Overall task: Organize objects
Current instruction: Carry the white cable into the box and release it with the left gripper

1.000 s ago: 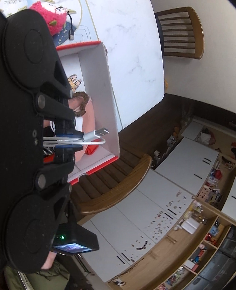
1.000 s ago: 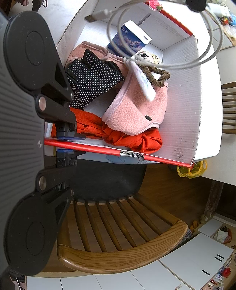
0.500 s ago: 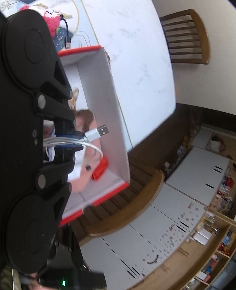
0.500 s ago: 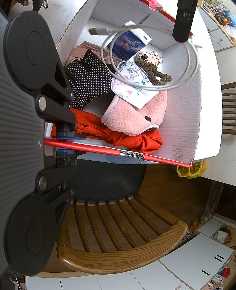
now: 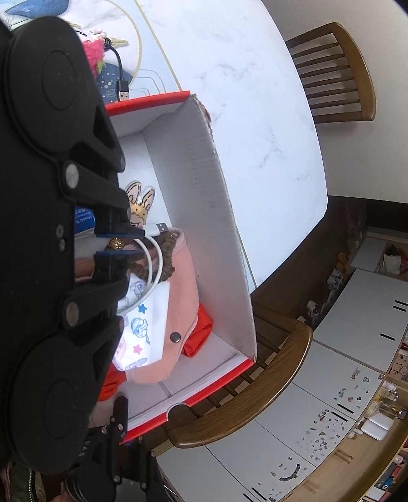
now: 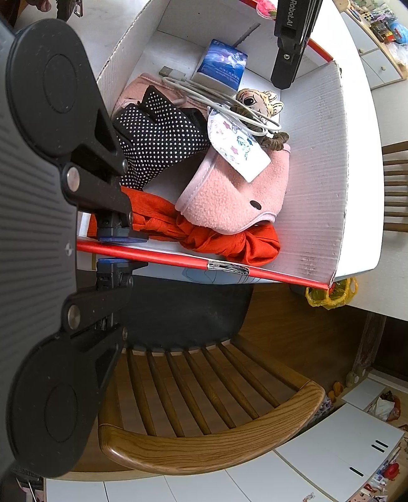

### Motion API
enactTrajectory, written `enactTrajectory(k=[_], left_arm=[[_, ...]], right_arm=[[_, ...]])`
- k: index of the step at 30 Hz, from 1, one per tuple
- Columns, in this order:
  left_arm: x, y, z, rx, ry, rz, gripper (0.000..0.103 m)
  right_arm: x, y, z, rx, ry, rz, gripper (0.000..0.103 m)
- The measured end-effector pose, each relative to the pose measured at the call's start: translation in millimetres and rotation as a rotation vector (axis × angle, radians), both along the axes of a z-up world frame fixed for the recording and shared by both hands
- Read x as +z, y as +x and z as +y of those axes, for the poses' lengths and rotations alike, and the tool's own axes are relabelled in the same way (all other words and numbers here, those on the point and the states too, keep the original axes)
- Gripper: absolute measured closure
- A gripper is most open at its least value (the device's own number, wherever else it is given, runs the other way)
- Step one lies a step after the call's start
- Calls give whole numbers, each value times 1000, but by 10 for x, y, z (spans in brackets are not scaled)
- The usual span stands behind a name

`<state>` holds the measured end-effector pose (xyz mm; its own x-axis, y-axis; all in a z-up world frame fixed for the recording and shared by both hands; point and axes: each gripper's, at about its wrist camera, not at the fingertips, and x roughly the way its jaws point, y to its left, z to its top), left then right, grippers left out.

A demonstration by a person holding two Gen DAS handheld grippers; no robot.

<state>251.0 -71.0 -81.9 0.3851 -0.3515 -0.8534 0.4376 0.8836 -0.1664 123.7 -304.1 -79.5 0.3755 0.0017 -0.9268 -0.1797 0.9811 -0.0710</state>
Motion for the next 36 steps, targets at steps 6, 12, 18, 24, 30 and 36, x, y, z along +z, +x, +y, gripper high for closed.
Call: enactTrajectory(k=[6,12,18,24,30,36], left_arm=[[66,-27,73,19,-21,4,89],[223,-82,221,25,-50,-17,83],[407,-131,405,47,-66,-61,69],[551,-121,676,101,-44,-126,46],[631,-39,989,181,-30,-165,12],[438,66,1229,246,-13,-115,3]], right_arm=[[-1,4,2,-1,1,0,94],[-5,4,2,-2,2,0,94],[-10,3,2,-2,2,1,94],[-9,3,3,-3,2,1,94],[-15,4,1,-5,2,2,94],[-28,4,0,-6,0,4,94]])
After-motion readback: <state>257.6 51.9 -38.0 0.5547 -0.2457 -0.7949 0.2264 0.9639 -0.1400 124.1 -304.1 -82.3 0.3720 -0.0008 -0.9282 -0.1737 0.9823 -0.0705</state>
